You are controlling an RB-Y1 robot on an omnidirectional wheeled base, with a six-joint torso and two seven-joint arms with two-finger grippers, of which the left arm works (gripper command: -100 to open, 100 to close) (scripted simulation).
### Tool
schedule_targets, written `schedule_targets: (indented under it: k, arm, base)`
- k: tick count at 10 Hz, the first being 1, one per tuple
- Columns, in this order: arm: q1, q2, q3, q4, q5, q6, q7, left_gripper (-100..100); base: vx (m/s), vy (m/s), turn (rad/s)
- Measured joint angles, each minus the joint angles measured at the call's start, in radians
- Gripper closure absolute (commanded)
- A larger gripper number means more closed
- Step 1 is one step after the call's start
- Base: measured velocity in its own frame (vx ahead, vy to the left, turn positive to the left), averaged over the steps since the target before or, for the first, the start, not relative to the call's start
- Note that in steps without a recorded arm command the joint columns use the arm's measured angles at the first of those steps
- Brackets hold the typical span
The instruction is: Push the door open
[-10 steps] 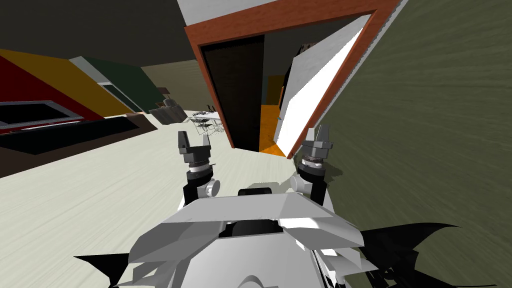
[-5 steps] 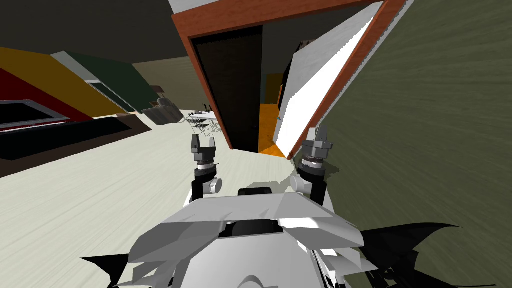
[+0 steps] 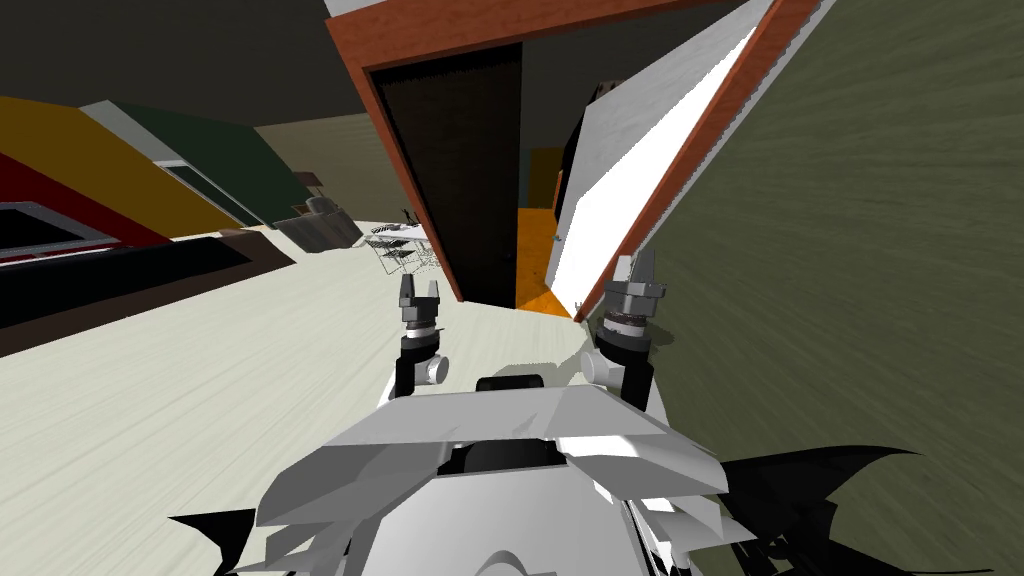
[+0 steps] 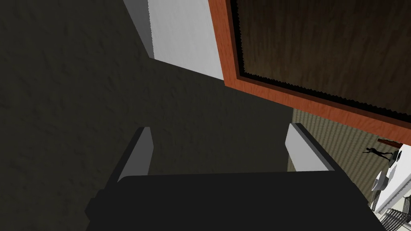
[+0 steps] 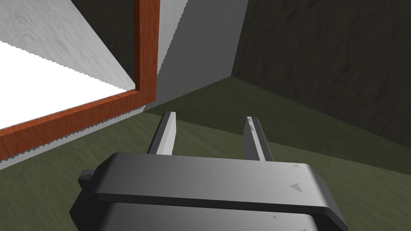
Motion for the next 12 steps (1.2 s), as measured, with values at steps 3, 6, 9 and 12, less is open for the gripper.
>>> schedule_targets:
  k: [3,6,9,12]
  arm:
    - [-0.027,0.002,-0.004,0.074,0.0,-0.011,-0.007,-100]
    - [-0.056,0.013,0.001,0.143,0.007,-0.013,-0.006,-100]
    - [-0.093,0.013,-0.001,0.238,0.008,-0.032,-0.013,-100]
    - [-0.114,0.013,-0.006,0.306,0.01,-0.038,-0.02,-100]
  base:
    - [0.093,-0.002,-0.034]
    - [0.098,-0.006,-0.035]
    - [0.1,0.003,-0.033]
    - [0.097,0.0,-0.039]
